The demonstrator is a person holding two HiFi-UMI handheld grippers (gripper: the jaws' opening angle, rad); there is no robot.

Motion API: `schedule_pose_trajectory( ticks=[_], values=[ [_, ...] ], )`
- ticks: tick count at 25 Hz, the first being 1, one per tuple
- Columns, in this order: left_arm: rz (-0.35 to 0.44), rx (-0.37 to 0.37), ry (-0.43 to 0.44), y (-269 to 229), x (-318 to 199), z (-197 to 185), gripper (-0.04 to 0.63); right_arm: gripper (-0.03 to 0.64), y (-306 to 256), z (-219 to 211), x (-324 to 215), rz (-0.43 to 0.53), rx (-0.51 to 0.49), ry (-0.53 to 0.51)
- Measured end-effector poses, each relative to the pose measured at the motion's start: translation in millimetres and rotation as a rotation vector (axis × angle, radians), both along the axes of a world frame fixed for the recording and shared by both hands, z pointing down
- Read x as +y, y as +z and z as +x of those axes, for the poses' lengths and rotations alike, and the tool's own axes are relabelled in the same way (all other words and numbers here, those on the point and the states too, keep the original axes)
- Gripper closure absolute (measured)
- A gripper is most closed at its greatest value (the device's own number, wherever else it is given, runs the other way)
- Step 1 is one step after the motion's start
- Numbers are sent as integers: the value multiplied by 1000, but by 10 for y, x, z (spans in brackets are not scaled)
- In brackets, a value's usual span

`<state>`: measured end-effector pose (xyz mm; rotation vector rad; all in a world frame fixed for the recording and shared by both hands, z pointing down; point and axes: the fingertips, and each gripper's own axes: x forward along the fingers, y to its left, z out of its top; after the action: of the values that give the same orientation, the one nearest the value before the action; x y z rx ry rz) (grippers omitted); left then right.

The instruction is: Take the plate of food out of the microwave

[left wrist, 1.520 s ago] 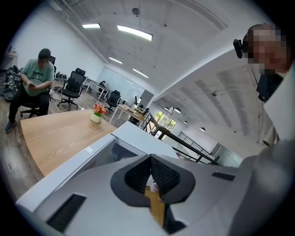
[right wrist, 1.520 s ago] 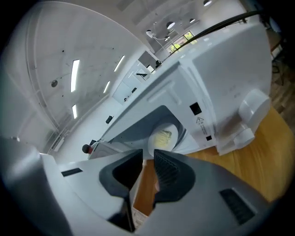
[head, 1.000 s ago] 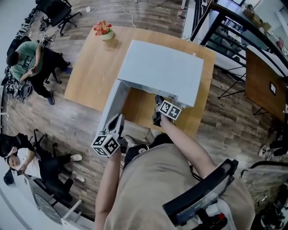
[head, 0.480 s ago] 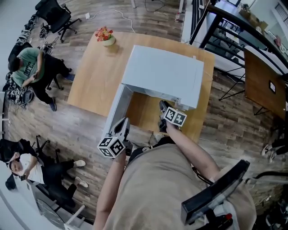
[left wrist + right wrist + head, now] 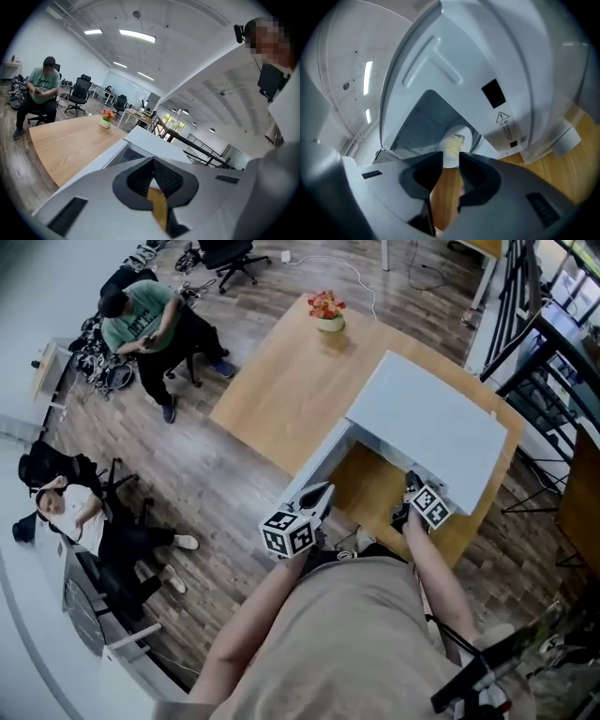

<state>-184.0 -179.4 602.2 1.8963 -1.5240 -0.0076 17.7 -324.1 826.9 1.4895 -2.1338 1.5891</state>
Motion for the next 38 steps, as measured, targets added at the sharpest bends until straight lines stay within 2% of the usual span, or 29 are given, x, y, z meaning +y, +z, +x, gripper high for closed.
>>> schedule_pose_trajectory(
  ticks=[3, 5, 10, 11, 13, 24, 31, 36, 38],
  values=[
    [-4, -2, 5, 9, -47, -28, 592, 524, 45, 41, -84, 5, 1, 27],
    [-8, -12, 6, -17, -30, -92, 592, 478, 86, -44, -97, -6, -10, 34],
    [-12, -15, 19, 13, 42, -102, 592, 471, 277, -97, -152, -23, -6, 44],
    [-15, -17, 17, 20, 67, -134, 592, 436, 321, -150, -164, -23, -13, 44],
    [-21, -28, 4, 22, 119, -224, 592, 413, 389, -310, -182, -27, -33, 42],
    [-34, -40, -9, 64, 147, -111, 592, 411, 572, -251, -359, -71, -32, 161],
    [-54, -37, -17, 83, 278, -72, 592, 413, 734, -284, -322, -147, -13, 227],
    [-61, -22, -30, 117, 359, -125, 592, 413, 789, -405, -327, -170, -50, 220],
    [-63, -19, -40, 108, 392, -135, 592, 415, 815, -432, -300, -182, -33, 200]
  ],
)
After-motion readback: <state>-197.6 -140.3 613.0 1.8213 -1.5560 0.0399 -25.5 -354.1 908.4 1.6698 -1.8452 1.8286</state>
